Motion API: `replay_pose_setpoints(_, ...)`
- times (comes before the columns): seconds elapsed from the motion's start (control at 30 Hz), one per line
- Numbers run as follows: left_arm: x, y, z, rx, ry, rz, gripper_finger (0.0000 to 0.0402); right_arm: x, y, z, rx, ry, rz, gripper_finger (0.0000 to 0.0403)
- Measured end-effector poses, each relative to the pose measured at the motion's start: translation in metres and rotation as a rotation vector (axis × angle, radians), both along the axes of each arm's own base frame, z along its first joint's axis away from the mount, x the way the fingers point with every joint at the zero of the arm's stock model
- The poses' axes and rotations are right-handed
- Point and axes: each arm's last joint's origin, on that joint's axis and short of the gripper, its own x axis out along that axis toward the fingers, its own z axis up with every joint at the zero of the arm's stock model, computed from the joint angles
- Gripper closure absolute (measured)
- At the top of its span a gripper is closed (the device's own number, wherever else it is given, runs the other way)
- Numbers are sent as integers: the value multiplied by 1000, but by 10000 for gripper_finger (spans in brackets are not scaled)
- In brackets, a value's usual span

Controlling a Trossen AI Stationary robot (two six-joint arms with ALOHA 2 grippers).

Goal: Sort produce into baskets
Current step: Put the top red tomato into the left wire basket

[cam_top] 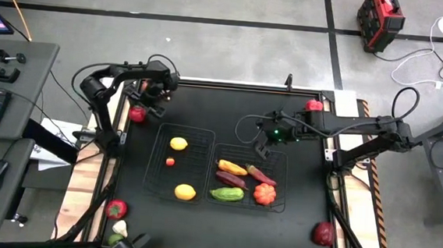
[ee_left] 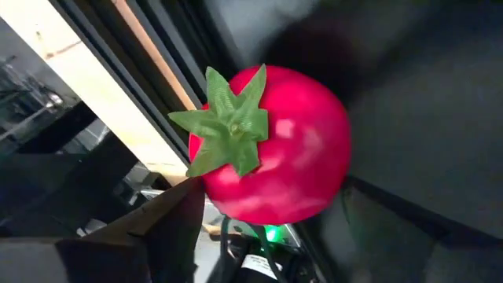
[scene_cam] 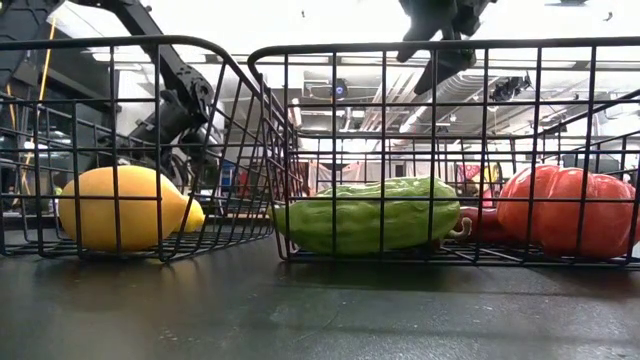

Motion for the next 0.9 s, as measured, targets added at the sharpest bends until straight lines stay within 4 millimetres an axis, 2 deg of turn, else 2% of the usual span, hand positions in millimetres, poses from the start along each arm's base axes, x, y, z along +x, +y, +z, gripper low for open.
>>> replay_pose_setpoints(0.3, 0, 3, -19, -140, 55, -100, 121, 1, 4, 1, 56, -32, -95, 4)
replay_pose_setpoints(0.53, 3, 0, -21, -197, 54, -181, 124, 5, 17, 4, 98, -105, -109, 4)
replay_pose_setpoints(0.63, 6, -3, -22, -218, 58, -242, 149, 7, 20, 6, 69, -133, -119, 4)
replay_pose_setpoints(0.77, 12, -8, -22, -212, 92, -334, 218, 7, 24, 7, 5, -152, -119, 4)
replay_pose_setpoints(0.9, 16, -11, -20, -205, 88, -359, 221, 8, 24, 8, -17, -163, -137, 4)
